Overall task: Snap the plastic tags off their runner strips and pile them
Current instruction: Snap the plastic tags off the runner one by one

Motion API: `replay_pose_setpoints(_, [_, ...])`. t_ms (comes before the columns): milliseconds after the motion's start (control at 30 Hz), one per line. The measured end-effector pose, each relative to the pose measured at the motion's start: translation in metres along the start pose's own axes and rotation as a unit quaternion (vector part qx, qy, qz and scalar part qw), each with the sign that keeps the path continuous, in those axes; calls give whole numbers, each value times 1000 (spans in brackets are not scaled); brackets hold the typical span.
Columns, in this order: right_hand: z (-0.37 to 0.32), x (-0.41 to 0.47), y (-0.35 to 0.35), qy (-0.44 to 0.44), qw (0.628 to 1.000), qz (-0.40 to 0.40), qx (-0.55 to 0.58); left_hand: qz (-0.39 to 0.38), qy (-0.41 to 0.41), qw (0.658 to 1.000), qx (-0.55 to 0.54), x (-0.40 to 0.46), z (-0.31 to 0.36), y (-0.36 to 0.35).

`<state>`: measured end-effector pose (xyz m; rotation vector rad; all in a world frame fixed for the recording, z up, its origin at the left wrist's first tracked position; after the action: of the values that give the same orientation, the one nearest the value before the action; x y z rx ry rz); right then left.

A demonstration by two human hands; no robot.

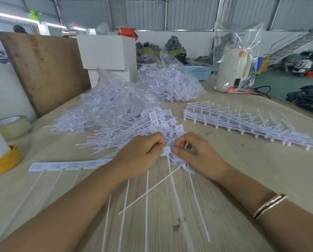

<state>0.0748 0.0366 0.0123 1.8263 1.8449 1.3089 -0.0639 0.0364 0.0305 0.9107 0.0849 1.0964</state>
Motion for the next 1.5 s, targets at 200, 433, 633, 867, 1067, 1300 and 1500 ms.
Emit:
replay_pose_setpoints(200, [-14, -7, 13, 19, 996, 59, 71, -18, -21, 1000, -4, 0, 16, -7])
replay_pose_setpoints(433, [-5, -8, 4, -18, 988, -13, 151, -36, -31, 998, -42, 19, 36, -12])
replay_pose_setpoints(633, [7, -7, 12, -57, 946, 11, 318, -81, 27, 996, 27, 13, 10, -11])
replay_pose_setpoints(867, [-6, -9, -2, -18, 962, -84, 260, -46, 12, 997, -61, -1, 6, -10])
replay_pose_setpoints(1067, [-19, -10, 11, 36, 960, 29, 277, 5, 27, 984, -175, 0, 15, -2])
replay_pose_setpoints(1300, [-28, -11, 16, 91, 940, 80, 319, -1, 8, 972, -235, -4, 25, -7])
replay_pose_setpoints(1500, [-36, -10, 11, 89, 895, 24, 436, -10, -2, 959, -285, -6, 33, -10])
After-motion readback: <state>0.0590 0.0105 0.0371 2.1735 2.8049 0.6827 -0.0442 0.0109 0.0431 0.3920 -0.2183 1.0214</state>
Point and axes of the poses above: each hand's wrist, its own x-axis towards the middle knuckle, its own y-axis out of the back of the hand, z = x × y, the point moved 8 cm from there along x, towards the middle knuckle, and after that the axes turned 5 degrees about -x, right-handed, at the moved point
